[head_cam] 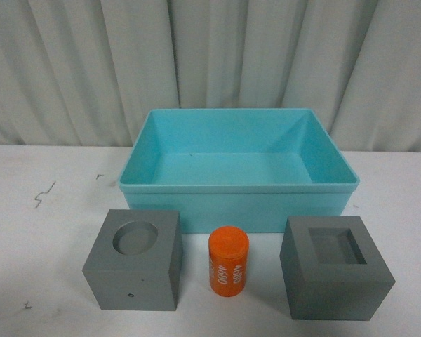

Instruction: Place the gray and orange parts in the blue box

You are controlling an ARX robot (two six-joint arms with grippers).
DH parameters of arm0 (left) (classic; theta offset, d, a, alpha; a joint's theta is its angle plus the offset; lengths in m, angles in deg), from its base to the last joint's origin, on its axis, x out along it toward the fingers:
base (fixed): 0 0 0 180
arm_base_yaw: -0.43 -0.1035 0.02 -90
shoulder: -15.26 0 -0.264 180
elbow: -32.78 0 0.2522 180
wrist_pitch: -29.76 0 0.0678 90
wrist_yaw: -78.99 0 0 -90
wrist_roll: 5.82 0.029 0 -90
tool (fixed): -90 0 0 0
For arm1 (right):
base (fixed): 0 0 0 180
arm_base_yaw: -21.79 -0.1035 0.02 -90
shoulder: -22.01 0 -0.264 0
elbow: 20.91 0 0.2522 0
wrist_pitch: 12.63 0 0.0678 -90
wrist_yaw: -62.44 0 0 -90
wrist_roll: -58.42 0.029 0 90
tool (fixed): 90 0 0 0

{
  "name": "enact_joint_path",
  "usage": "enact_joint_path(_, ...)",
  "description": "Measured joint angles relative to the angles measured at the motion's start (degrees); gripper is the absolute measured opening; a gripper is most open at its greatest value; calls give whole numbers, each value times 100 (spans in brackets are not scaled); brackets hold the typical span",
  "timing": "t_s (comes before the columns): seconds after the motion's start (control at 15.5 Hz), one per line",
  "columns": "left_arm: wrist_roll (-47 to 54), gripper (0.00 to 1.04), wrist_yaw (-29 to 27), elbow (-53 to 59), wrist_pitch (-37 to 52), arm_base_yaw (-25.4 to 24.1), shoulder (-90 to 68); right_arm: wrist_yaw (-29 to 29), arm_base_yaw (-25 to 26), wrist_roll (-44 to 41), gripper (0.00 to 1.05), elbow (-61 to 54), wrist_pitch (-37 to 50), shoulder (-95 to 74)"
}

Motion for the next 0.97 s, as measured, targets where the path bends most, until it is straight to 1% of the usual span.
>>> enact_joint_path(0.97,0,98,0,0,0,0,0,0,0,0,98,0,-2,0)
